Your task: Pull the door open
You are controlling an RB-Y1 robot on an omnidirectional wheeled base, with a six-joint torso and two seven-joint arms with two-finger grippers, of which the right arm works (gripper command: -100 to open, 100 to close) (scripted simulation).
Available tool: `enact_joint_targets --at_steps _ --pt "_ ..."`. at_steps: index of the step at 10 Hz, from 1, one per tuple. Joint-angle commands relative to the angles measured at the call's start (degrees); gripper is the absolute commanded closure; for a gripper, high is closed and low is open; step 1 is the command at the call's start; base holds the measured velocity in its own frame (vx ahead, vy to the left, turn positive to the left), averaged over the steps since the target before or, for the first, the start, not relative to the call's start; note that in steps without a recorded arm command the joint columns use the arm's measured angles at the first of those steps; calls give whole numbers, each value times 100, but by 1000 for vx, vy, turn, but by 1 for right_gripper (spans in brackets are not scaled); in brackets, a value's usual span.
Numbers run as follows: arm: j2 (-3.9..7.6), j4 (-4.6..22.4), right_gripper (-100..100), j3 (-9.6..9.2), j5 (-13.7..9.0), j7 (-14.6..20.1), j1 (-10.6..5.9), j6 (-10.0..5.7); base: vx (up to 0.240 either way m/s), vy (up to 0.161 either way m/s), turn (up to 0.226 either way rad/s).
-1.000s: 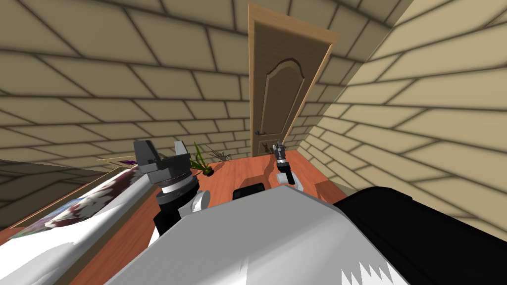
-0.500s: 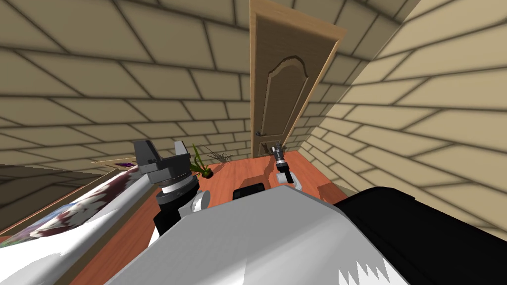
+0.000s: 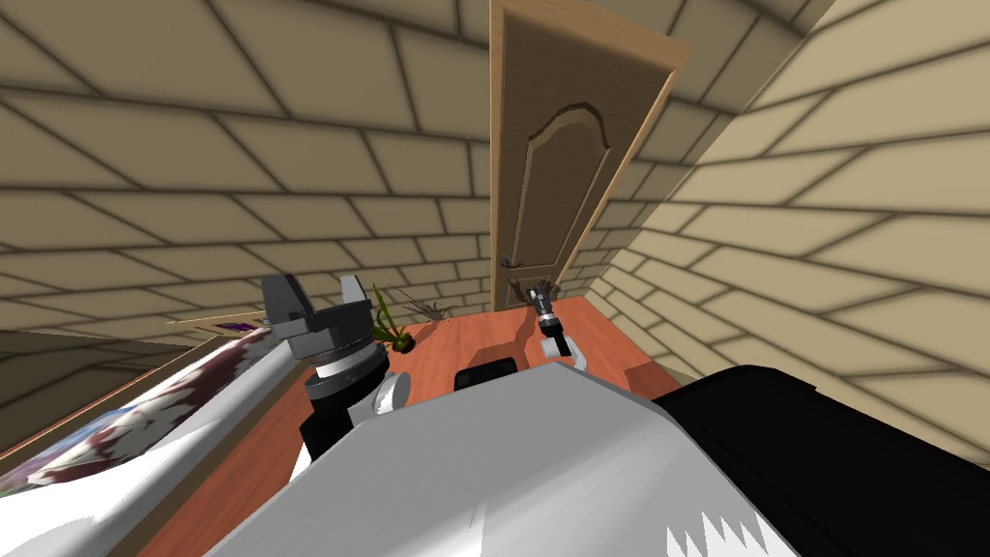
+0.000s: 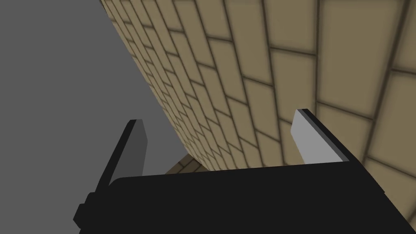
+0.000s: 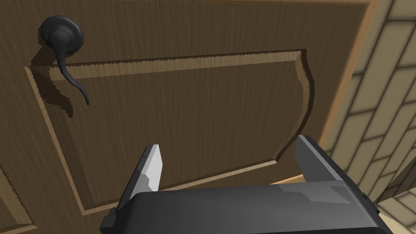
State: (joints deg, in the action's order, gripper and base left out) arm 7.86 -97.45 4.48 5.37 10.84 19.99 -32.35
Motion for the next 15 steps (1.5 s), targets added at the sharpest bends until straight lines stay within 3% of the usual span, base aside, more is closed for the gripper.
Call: enact_joint_targets --at_steps 1,15 --pt "49 253 -100 20 37 56 -80 -50 102 -1 2" --pt "447 2190 -100 179 341 496 -736 -361 102 5 1"
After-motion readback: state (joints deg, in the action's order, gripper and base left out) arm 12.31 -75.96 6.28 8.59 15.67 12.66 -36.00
